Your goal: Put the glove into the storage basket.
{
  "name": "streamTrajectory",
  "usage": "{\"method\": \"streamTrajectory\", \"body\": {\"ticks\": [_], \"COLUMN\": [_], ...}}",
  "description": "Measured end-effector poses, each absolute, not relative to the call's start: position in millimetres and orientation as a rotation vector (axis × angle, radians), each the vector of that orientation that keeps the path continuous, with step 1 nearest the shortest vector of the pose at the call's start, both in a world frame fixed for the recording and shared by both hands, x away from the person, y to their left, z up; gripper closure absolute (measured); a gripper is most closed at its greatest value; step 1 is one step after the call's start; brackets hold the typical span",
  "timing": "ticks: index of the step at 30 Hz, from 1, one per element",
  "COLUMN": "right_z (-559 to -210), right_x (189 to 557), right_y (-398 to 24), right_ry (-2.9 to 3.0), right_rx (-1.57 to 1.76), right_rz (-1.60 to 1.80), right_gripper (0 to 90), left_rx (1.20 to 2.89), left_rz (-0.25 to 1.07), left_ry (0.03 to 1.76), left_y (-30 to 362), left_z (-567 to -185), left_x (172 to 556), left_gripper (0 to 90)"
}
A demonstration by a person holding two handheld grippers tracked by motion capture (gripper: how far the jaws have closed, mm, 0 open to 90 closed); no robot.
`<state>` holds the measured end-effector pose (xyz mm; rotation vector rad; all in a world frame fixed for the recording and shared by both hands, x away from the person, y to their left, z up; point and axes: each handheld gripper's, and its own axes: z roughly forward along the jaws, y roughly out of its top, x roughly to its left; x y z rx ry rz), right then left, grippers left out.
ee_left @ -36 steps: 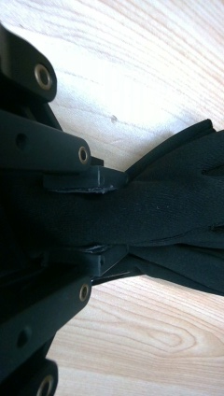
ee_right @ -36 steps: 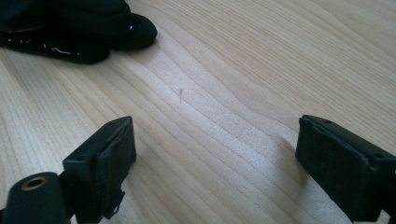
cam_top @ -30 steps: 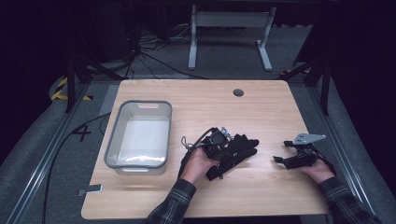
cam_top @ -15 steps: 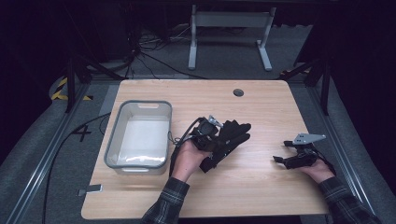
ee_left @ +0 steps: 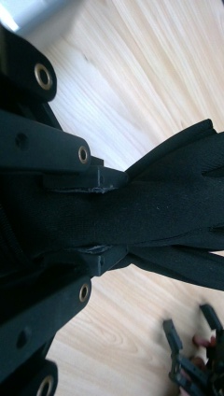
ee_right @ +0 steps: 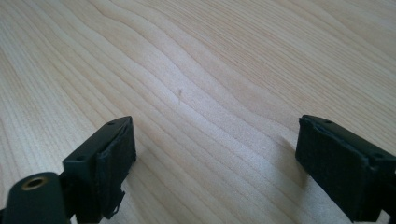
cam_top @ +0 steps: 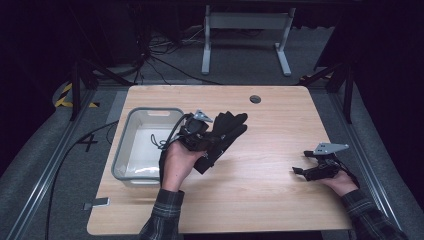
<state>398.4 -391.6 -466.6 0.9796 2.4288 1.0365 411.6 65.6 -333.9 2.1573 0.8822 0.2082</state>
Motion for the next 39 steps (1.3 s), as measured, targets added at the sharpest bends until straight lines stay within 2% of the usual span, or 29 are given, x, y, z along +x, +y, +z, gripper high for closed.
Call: {"method": "streamTrajectory", "body": {"ticks": [31,39], "right_z": [-467,-467], "right_x": [399,399], "right_y": [-392,-392], "right_ry": [2.428,2.427], "right_rx": [0.980,0.980], "right_rz": [1.036,1.037], "right_gripper": [12.5,12.6], "left_rx": [2.039,1.999], "left_rz": [0.352,0.392], "left_ry": [1.176,1.279], "left_y": [168,199], "left_z": [-327,-335], "left_x": [401,402], "left_gripper": [70.2,70.2]}}
